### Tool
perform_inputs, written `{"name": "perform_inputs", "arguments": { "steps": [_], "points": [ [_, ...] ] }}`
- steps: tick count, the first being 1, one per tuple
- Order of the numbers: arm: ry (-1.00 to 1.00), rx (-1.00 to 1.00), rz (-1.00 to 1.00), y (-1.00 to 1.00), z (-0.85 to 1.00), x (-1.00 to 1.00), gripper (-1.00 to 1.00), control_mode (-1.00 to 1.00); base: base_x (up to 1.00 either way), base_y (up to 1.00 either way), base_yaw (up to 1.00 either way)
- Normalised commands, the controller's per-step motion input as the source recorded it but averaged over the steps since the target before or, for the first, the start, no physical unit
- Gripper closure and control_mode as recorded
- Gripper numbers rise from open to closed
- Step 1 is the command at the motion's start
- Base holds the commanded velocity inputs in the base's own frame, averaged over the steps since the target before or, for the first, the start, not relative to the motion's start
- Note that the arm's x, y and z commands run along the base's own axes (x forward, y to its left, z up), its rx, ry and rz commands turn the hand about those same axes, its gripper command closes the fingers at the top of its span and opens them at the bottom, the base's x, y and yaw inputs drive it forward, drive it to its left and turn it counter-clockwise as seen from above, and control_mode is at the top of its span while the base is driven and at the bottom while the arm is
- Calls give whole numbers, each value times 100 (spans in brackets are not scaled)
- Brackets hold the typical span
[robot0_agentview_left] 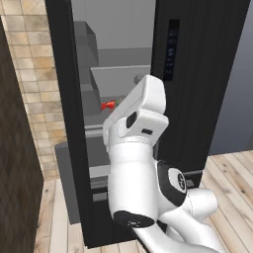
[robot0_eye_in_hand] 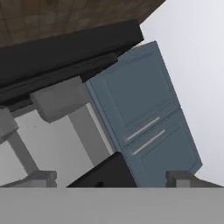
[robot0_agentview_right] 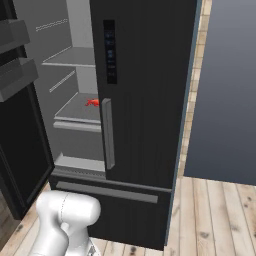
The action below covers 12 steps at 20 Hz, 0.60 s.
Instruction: Place the fish on the counter behind the older fish on the same shelf of the fridge to maintain FIFO order. Close the fridge door when finished.
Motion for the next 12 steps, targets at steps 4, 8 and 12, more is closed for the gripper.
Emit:
{"name": "perform_inputs", "arguments": {
  "steps": [4,8,12],
  "points": [
    [0,-15,-8,100,-8,-40,-100,-100,0,0,0],
    [0,-16,-12,100,-33,1,-100,-100,0,0,0],
    [0,-8,-13,90,-35,25,-100,-100,0,0,0]
  ]
}}
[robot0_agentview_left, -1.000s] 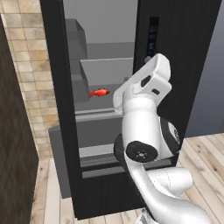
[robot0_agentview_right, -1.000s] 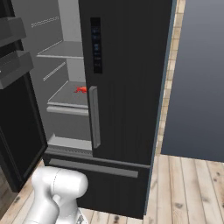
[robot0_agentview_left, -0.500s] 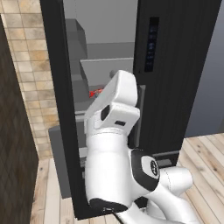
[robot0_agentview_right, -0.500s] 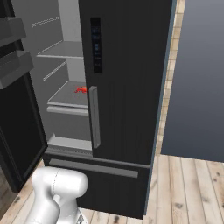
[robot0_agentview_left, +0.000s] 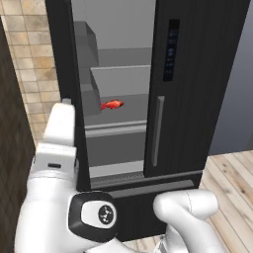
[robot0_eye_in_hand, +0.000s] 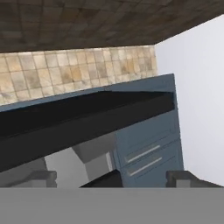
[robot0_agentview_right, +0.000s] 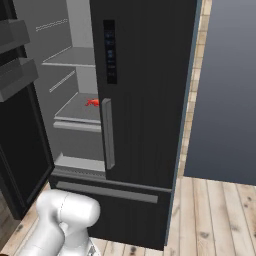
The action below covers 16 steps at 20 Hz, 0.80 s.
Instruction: Place the fish on the counter behind the older fish on the same shelf of the fridge to maintain FIFO order. Close the fridge door when finished.
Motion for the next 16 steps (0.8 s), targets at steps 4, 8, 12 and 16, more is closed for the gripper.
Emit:
{"name": "perform_inputs", "arguments": {
  "steps": [4,8,12,16],
  "points": [
    [0,-3,-12,77,-37,48,-100,-100,0,0,0],
    [0,-1,-8,59,-36,67,-100,-100,0,0,0],
    [2,0,-5,35,-24,81,-100,-100,0,0,0],
    [8,0,0,23,-12,88,-100,-100,0,0,0]
  ]
}}
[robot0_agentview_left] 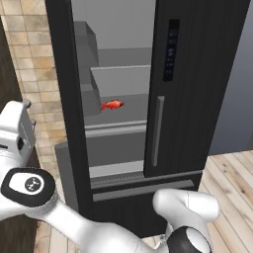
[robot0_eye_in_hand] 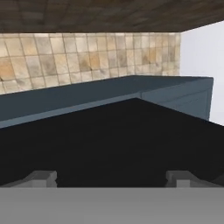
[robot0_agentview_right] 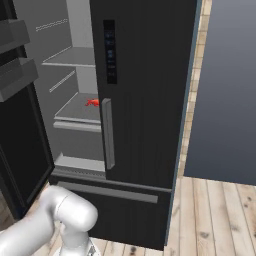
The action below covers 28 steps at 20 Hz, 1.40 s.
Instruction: Place the fish on the counter behind the older fish on the same shelf of the fridge to maintain FIFO order. Close the fridge door when finished.
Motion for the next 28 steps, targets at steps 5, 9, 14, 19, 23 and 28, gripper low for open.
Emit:
{"name": "perform_inputs", "arguments": {
  "steps": [5,9,14,19,23,28],
  "points": [
    [13,0,0,3,-12,97,-100,-100,0,0,0],
    [17,1,0,-1,-1,78,-100,-100,0,0,0],
    [11,2,0,-64,0,26,-100,-100,0,0,0],
    [6,9,0,-100,0,13,-100,-100,0,0,0],
    [10,12,0,-100,0,42,-100,-100,0,0,0],
    [5,14,0,-100,0,51,-100,-100,0,0,0]
  ]
}}
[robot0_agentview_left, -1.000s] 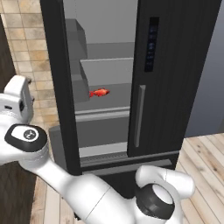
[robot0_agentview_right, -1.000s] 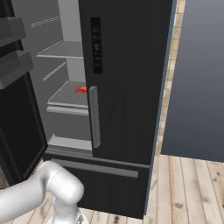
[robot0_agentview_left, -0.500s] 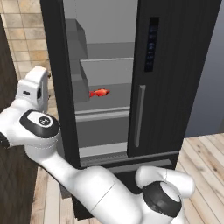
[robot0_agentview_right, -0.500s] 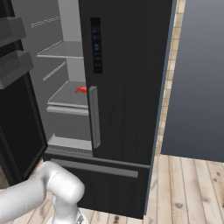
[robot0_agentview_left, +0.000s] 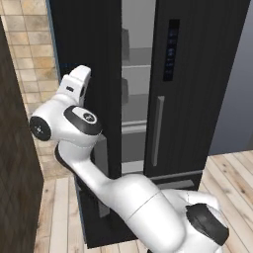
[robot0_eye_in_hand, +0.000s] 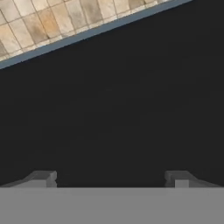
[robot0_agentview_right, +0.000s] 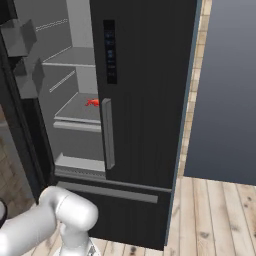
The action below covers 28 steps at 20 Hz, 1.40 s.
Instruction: Place the fish on the counter behind the older fish on the same shelf of the fridge to maintain FIFO order. Close the fridge door when finished.
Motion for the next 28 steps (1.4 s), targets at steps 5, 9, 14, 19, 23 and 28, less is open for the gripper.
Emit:
{"name": "perform_inputs", "arguments": {
  "steps": [5,9,14,19,23,28],
  "points": [
    [3,16,1,-100,0,69,-100,-100,0,0,0],
    [0,19,5,-100,0,76,-100,-100,0,0,0],
    [0,17,7,-88,1,68,-100,-100,0,0,0],
    [-1,14,9,-64,9,64,-100,-100,0,0,0],
    [-5,12,11,-39,11,45,-100,-100,0,0,0],
    [-5,11,13,-15,3,42,-100,-100,0,0,0]
  ]
}}
